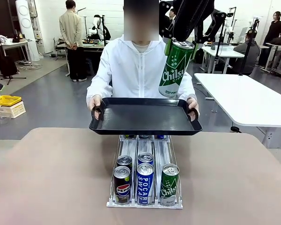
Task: Retrieve and hand over the desired beverage to the person.
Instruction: Place the picked can on the Handle tray extended by the person.
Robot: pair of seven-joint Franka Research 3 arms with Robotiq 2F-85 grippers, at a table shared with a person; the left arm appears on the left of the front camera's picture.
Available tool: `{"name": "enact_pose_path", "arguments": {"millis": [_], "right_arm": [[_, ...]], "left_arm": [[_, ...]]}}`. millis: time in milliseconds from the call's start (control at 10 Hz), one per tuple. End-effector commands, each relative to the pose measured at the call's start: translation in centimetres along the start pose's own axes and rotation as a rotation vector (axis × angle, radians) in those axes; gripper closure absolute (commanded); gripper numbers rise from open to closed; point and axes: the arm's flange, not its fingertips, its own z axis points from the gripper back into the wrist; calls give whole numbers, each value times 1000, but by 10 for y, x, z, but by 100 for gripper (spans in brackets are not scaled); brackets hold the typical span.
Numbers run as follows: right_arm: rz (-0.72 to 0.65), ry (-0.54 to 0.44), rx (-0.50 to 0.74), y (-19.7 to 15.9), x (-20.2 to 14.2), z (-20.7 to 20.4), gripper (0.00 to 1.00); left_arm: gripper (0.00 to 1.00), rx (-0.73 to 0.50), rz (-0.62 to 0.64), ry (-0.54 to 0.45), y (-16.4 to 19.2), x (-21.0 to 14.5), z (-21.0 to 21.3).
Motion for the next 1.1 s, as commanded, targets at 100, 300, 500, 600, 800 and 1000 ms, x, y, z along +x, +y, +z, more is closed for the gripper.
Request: {"name": "enact_pose_path", "arguments": {"millis": [100,300,500,600,800,1000], "right_arm": [[-7,-10,-6,-2,-4,2,45],[-7,-10,-6,-2,-4,2,45],[-7,-10,-6,-2,-4,2,45],[-7,-10,-6,-2,-4,2,45],[-7,-10,-6,-2,-4,2,45],[0,0,0,0,0,0,42]], "left_arm": [[0,-9,1,-7,-1,2,2],[0,-9,1,-7,-1,2,2],[0,-9,1,-7,-1,2,2],[0,-9,1,-7,-1,2,2],[0,-9,1,-7,-1,2,2],[0,-9,1,-7,-1,2,2]]}}
